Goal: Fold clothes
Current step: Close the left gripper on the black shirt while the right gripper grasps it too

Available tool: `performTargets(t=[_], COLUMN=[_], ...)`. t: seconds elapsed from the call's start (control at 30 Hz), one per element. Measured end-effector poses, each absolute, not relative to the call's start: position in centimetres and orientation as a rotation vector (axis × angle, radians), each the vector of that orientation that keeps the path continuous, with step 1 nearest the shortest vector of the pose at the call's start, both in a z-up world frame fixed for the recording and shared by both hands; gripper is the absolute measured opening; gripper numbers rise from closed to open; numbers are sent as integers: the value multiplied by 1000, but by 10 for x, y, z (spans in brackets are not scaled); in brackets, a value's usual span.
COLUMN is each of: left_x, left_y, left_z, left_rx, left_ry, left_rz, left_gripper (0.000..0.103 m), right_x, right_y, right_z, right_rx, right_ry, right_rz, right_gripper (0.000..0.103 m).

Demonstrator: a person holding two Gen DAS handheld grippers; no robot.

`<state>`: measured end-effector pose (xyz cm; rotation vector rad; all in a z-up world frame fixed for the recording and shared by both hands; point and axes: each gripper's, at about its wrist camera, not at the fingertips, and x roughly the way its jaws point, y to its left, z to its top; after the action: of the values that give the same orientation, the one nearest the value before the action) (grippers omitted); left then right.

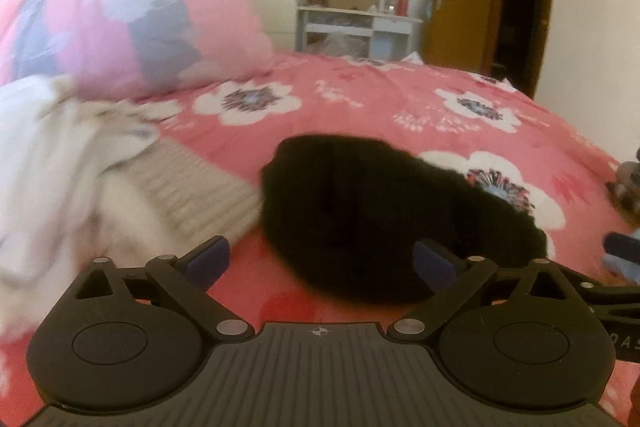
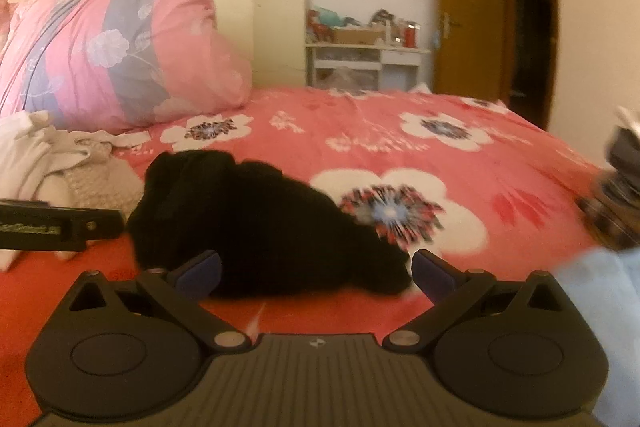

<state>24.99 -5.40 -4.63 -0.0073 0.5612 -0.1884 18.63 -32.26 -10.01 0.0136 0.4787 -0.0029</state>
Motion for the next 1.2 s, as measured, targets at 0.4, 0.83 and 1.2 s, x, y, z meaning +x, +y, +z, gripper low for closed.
performTargets(t=[0.4, 0.83, 1.2], left_x=[328, 284, 167], left_y=[-93, -85, -51], left_z=[-84, -51, -18], left_rx=[20, 0, -14], left_ry=[672, 610, 549], left_rz=[-234, -287, -410], left_gripper=[51, 2, 1], right_x=[284, 240, 122], right_y=[-350, -349, -339], right_z=[-144, -112, -65], right_rx=[85, 206, 289], right_ry=[655, 639, 553], right_rz=[76, 165, 291], right_gripper=[75, 16, 10])
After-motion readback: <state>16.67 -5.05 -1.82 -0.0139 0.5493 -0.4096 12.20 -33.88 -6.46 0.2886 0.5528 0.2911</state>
